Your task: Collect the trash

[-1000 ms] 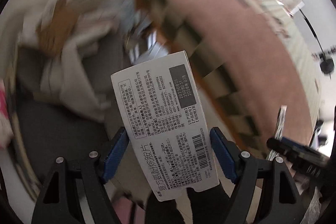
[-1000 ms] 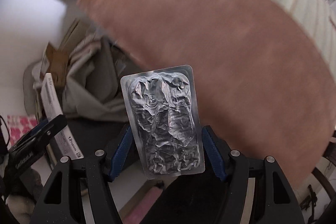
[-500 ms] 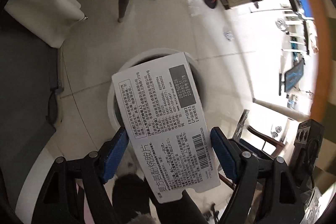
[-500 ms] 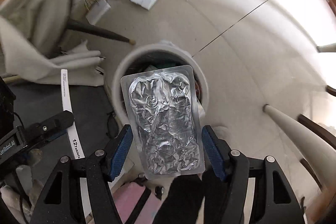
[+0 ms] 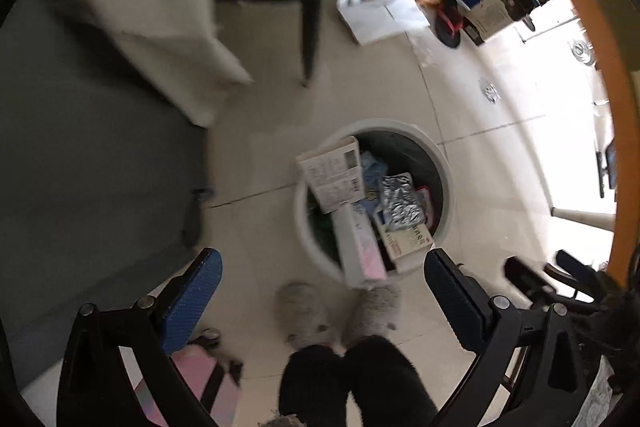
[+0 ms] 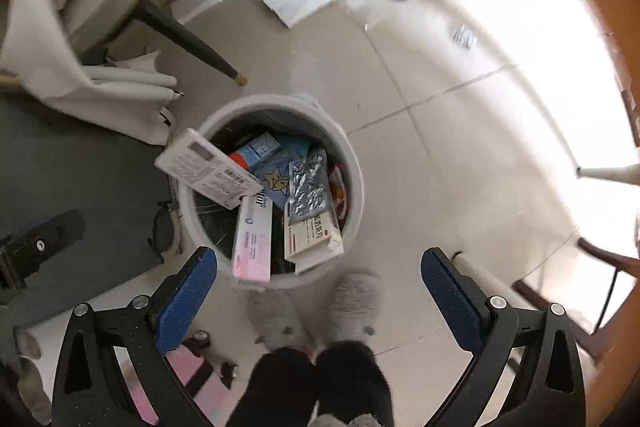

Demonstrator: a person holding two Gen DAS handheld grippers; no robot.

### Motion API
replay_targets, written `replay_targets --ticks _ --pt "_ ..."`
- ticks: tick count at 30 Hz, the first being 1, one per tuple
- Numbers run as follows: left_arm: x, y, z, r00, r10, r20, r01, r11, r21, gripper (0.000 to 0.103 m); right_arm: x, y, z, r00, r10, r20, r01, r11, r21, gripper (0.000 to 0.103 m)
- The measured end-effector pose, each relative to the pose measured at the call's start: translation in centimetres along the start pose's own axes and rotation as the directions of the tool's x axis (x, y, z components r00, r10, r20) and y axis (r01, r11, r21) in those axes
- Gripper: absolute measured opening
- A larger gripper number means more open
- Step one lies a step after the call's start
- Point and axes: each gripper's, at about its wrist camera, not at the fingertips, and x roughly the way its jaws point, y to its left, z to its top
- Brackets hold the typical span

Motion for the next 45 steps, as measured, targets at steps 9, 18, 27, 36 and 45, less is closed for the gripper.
replay_targets --ticks 9,18,27,36,45 --pt "-17.7 -0.2 -7.0 0.99 0.056 0.132 -0.049 0.997 -0.055 0.103 -18.5 0.2 -4.2 0.994 0.045 0.098 -0.037 0.996 -0.085 0.103" --pt "-33.4 -0.8 -13.4 0.969 -0.062 0.238 0.072 0.997 -0.034 0.103 -36.3 -0.1 -11.0 0.974 0.162 0.158 -0.144 0.982 -0.121 0.103" --pt "-45.0 -1.2 -19.7 0.915 -0.224 0.337 0.214 0.975 0.066 0.103 -50.7 0.8 -19.0 0.933 0.255 0.255 -0.217 0.961 -0.169 0.103" --pt "-51.5 -1.2 -25.5 0.871 -0.276 0.407 0.251 0.961 0.114 0.103 -57.5 1.6 -25.8 0.904 0.308 0.297 -0.246 0.942 -0.227 0.103" --pt "-53.7 -1.6 -28.3 0.852 -0.28 0.443 0.269 0.959 0.089 0.103 -59.9 1.1 -28.3 0.889 0.345 0.301 -0.266 0.924 -0.274 0.103"
